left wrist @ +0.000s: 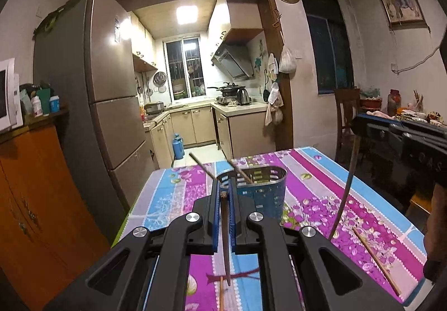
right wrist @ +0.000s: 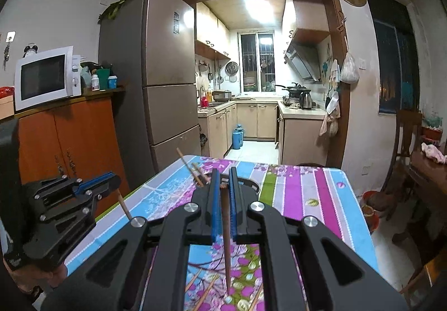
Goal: Organize utensils
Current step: 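Lower the left tool's chopstick into the holder while the right tool inserts its own, then open the left tool inside the holder while the right tool releases its chopstick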
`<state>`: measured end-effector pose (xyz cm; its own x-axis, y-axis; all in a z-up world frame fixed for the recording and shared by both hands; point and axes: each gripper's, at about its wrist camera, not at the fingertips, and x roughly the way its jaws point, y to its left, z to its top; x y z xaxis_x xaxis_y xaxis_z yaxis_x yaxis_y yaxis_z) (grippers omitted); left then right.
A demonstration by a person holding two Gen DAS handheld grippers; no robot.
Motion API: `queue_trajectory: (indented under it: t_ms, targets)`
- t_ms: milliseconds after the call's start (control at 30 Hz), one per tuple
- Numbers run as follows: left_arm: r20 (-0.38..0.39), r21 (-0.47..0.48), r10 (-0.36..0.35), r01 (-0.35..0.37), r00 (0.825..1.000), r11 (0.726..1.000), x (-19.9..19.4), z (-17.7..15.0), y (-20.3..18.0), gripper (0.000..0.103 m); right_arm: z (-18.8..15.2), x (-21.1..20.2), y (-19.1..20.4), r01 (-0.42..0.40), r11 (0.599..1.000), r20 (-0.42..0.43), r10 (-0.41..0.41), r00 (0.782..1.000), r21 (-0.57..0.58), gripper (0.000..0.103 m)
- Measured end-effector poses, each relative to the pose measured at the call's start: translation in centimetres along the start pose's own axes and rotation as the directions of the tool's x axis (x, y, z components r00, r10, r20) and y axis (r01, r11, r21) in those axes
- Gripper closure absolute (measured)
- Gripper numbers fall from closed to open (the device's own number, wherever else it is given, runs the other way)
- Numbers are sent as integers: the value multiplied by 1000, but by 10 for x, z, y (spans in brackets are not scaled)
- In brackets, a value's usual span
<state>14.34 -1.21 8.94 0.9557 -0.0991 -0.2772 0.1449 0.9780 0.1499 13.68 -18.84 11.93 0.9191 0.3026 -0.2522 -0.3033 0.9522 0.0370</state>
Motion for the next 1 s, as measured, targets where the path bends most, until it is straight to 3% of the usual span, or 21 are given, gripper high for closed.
queue_trajectory:
  t_ms: [133,300,467,600,733,833,1000]
  targets:
    - [31,-6,-17,17,999,1000,11,27,4,96,21,9,-3,8,1000,12,-8,1000,-13,98]
    - [107,-31,-77,81,991,996,25,83,14,96,56,24,-10,24,1000,43,-23,999,-11,98]
    - [209,-10,-36,39,977,999,39,136,19,96,101,36,-20,39,999,103,-40,994,4,98]
    - [249,-39,-54,65,967,997,62,162,28,96,128,53,-28,43,999,149,-46,988,21,98]
    - [275,-78,-87,113,957,991,93,172,38,96,137,79,-37,32,998,163,-40,986,51,98]
    - [260,-94,-89,117,962,989,119,165,43,96,127,105,-42,23,997,143,-34,989,74,98]
    - [184,-149,-135,164,974,975,165,125,55,96,94,147,-48,34,995,84,-42,996,96,98]
